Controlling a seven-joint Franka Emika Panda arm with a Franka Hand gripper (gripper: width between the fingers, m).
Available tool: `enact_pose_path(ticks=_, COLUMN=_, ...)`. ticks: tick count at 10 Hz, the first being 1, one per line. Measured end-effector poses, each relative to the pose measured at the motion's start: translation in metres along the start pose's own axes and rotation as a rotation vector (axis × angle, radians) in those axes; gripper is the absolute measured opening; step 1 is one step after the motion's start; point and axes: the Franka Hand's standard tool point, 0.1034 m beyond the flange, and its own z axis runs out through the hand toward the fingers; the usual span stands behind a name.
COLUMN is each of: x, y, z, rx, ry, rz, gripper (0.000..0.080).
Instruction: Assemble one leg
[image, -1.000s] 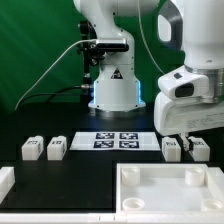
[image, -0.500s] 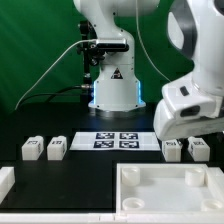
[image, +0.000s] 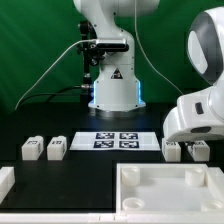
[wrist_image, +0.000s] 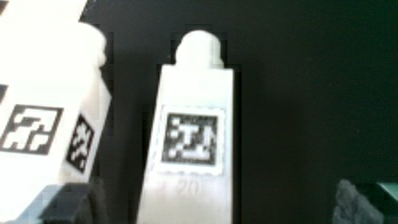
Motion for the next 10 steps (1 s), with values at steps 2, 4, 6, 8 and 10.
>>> enact_pose_path(ticks=2, x=-0.001, y=-0.005, z=0.010, rx=-0.010, ry=-0.017, rz=0.005, gripper=0.0649)
enact_pose_path(ticks=4, x=0.002, y=-0.005, z=0.019, rx=-0.009, ry=-0.038, rz=0.006, gripper=0.0649)
enact_pose_path(ticks=6, x=0.004, y=-0.005, z=0.021, rx=-0.009, ry=-0.041, rz=0.004, gripper=0.0649)
enact_pose_path(ticks=8, x=0.004, y=-0.005, z=0.021, rx=-0.009, ry=-0.041, rz=0.004, gripper=0.0649)
enact_pose_path(ticks=10, x=0.004, y=-0.005, z=0.021, rx=-0.009, ry=-0.041, rz=0.004, gripper=0.0515)
